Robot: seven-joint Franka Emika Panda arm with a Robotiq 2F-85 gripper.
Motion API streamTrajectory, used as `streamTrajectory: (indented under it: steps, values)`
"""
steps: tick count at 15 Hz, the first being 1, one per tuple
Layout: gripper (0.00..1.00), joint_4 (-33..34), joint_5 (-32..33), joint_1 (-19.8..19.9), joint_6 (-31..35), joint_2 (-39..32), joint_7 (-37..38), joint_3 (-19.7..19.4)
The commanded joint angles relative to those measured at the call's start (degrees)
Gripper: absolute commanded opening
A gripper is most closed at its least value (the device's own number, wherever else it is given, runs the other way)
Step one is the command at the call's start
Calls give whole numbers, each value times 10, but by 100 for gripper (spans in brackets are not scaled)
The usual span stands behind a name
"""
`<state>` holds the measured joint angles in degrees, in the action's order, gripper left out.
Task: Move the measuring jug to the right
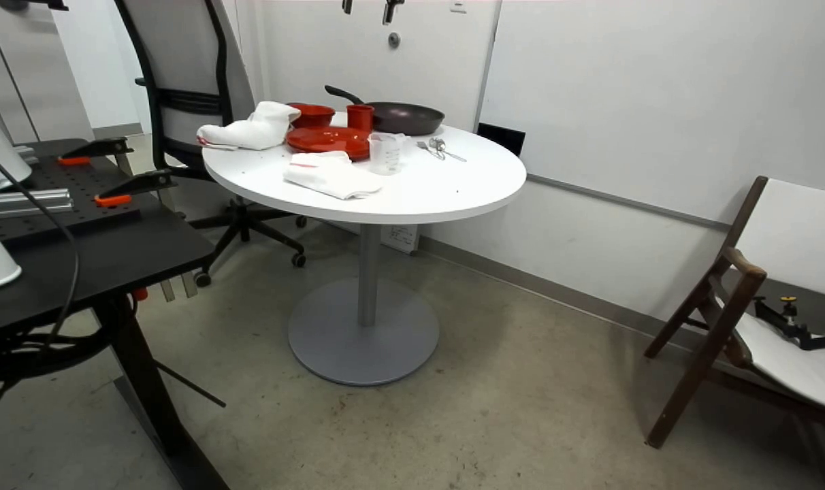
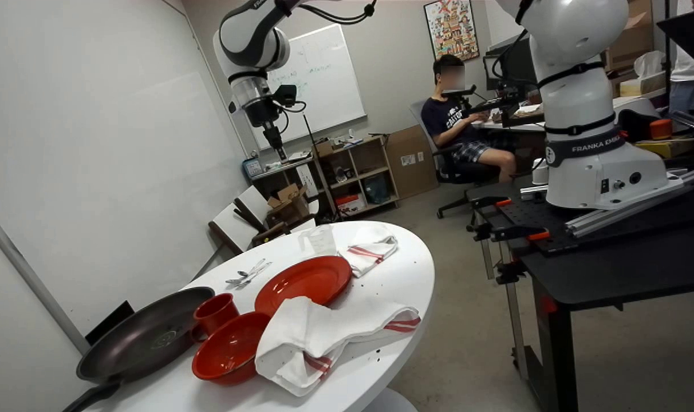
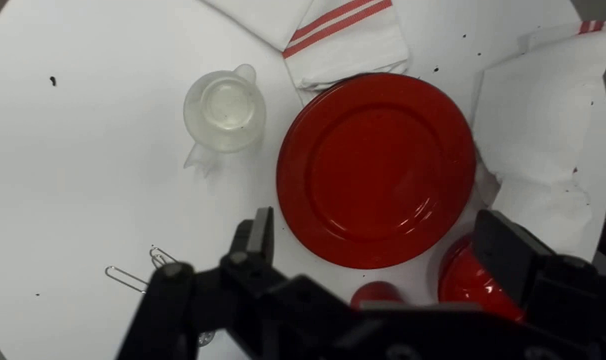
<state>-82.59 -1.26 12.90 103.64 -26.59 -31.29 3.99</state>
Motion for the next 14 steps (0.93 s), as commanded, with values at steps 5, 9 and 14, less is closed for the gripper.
streamTrajectory:
  steps: [5, 9, 14]
  values:
    - [100, -251, -18, -30, 13, 218, -26, -13]
    - [100, -368, -13, -59, 14, 324, -18, -21]
    - [100, -393, -2, -90, -1, 349, -9, -36]
